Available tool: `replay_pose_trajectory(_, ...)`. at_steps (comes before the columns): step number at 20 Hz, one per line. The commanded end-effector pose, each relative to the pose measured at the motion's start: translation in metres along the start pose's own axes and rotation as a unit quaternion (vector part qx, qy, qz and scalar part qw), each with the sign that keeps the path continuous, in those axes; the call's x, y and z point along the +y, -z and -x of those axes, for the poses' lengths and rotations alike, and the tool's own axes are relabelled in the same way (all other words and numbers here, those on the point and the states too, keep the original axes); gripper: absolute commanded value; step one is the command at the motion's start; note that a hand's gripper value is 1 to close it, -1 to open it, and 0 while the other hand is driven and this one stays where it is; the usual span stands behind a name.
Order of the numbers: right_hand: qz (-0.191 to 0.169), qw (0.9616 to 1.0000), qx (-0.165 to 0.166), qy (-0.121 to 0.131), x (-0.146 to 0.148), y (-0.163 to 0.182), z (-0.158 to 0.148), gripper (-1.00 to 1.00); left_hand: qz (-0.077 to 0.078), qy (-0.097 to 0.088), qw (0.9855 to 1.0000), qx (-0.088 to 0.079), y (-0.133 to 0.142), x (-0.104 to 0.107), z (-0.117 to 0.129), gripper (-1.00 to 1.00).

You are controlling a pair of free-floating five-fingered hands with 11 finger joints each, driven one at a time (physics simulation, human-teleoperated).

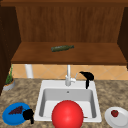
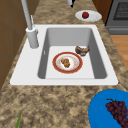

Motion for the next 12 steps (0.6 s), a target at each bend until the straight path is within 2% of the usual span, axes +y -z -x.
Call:
replay_pose_trajectory(1, 0.006, 1.0000, -0.007, 0.002, -0.017, 0.026, -0.012, -1.00, 0.000, 0.000, 1.0000, 0.000, 0.000, 0.000, 0.000, 0.00)
replay_pose_trajectory(6, -0.016, 0.9998, 0.006, 0.008, -0.024, 0.062, -0.024, -1.00, 0.000, 0.000, 1.0000, 0.000, 0.000, 0.000, 0.000, 0.00)
replay_pose_trajectory(8, -0.035, 0.9993, 0.012, -0.001, -0.021, 0.075, -0.025, -1.00, 0.000, 0.000, 1.0000, 0.000, 0.000, 0.000, 0.000, 0.00)
replay_pose_trajectory(10, -0.049, 0.9984, 0.018, -0.022, -0.016, 0.085, -0.022, -1.00, 0.000, 0.000, 1.0000, 0.000, 0.000, 0.000, 0.000, 0.00)
replay_pose_trajectory(12, -0.061, 0.9974, 0.022, -0.034, -0.024, 0.092, -0.020, -1.00, 0.000, 0.000, 1.0000, 0.000, 0.000, 0.000, 0.000, 0.00)
